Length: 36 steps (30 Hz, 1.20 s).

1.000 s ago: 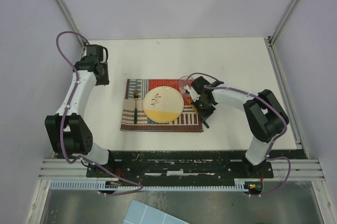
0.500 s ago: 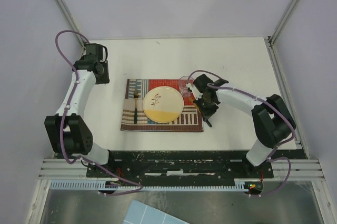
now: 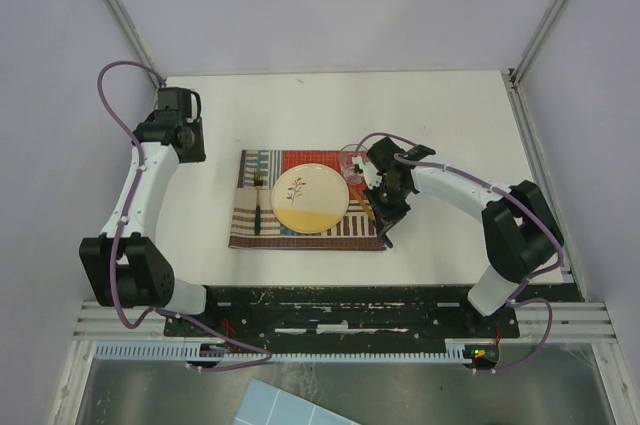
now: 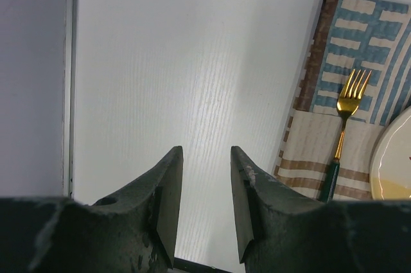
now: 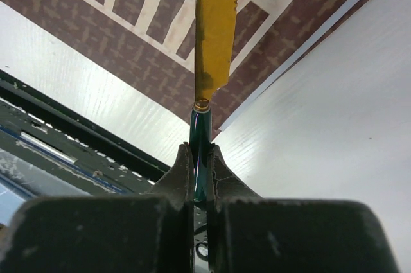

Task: Set the dinner table for one person
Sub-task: Adjust the knife on the napkin.

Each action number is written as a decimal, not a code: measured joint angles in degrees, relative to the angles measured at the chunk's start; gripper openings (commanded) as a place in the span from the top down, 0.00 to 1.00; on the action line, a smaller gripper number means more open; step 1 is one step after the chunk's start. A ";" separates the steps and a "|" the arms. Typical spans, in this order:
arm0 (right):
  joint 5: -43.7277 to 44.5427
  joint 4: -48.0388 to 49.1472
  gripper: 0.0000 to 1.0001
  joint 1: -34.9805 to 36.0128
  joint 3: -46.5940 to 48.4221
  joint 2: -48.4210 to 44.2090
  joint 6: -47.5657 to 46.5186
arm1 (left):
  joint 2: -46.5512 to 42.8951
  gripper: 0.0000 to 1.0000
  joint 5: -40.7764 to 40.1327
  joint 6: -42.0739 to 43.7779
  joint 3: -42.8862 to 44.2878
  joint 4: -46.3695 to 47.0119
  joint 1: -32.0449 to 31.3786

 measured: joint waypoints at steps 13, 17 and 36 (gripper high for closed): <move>-4.07 0.44 0.99 -0.11 -1.22 -0.59 10.27 | -1.73 0.58 0.74 0.02 -1.20 -0.02 0.00; -4.44 0.57 0.99 -0.17 -1.33 -1.44 13.81 | -1.86 0.58 0.92 0.02 -1.46 -0.04 0.00; 0.42 1.86 0.99 -0.22 -2.34 0.98 21.68 | -1.95 0.57 1.07 0.00 -1.46 -0.02 0.00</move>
